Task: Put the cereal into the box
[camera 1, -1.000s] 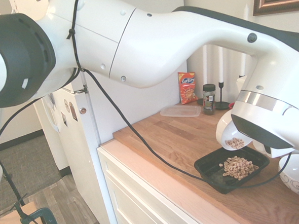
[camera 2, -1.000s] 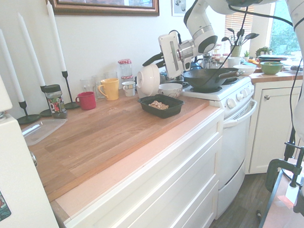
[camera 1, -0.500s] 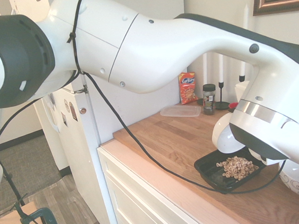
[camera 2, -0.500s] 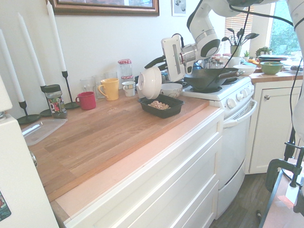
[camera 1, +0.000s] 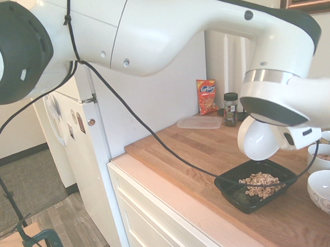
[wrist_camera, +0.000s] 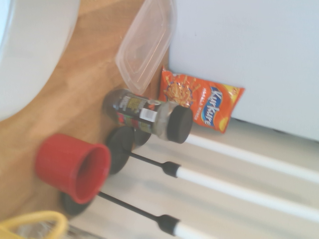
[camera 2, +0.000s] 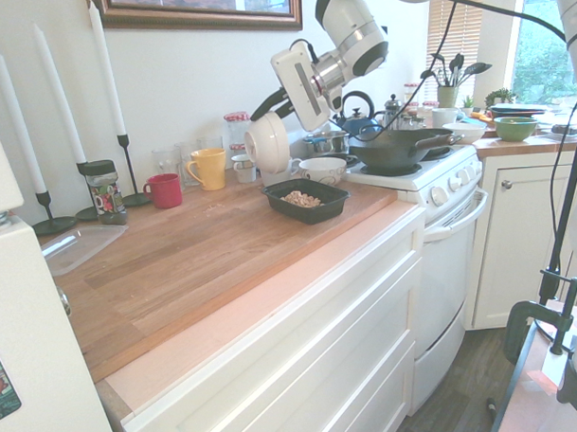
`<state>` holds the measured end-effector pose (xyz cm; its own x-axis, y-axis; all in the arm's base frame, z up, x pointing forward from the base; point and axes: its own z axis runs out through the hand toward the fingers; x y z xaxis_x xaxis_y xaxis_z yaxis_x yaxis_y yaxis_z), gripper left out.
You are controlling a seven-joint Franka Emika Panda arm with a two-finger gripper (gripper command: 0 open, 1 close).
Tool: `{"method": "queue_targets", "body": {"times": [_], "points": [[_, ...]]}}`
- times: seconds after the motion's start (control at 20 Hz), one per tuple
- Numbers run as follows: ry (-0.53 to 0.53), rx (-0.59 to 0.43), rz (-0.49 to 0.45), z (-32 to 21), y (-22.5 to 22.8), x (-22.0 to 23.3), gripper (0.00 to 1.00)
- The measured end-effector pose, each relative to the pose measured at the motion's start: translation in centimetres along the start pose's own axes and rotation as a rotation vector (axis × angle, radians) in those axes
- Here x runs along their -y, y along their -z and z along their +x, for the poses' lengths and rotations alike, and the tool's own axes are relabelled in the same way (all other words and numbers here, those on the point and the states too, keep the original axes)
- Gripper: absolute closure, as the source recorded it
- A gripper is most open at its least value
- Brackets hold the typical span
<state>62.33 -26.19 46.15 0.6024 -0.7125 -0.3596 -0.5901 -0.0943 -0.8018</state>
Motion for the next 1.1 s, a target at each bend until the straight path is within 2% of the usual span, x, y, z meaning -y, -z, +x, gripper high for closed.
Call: {"method": "queue_targets", "body": {"times": [0.15,0.35,0.7,0.85,1.1], "points": [[0.065,-0.056,-0.129,-3.7,-5.1,4.1,1.0],[0.116,-0.207,-0.321,-9.6,-14.3,8.1,1.0],[0.228,-0.47,-0.637,-18.4,-29.6,9.5,1.0],[0.29,-0.594,-0.762,-20.3,-33.7,9.8,1.0],[0.358,-0.751,-0.999,-19.1,-35.7,9.2,1.0]]}}
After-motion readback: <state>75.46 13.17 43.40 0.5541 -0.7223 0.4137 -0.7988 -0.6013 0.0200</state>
